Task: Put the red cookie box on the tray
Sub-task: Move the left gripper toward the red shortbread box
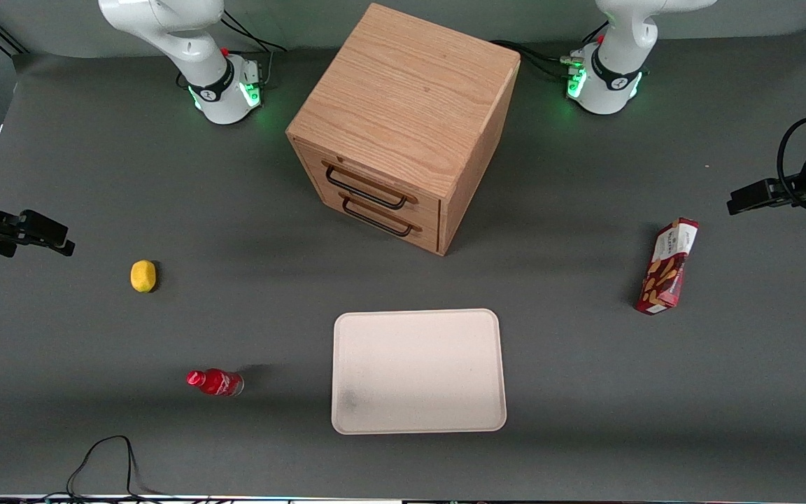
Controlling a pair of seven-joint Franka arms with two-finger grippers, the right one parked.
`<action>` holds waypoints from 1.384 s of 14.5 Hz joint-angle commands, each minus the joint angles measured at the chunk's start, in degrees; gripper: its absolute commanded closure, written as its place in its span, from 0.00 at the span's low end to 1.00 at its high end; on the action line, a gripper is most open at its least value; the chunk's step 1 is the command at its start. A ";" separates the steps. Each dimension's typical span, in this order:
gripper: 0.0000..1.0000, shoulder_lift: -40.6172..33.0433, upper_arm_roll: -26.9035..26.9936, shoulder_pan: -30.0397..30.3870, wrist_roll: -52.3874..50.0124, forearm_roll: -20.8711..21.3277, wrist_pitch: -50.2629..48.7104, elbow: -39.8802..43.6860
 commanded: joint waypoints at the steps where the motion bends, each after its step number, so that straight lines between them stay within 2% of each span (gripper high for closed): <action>1: 0.00 -0.79 0.48 -0.65 -0.10 0.81 -0.81 -0.50; 9: 0.00 -0.18 0.31 -0.39 1.21 0.90 -3.71 -0.24; 12: 0.00 -0.18 0.48 0.14 9.90 0.72 -3.27 -0.68; 16: 0.00 0.52 0.92 0.40 16.67 1.16 -2.57 -0.41; 20: 0.00 1.75 4.61 1.37 28.00 0.64 -0.63 -0.68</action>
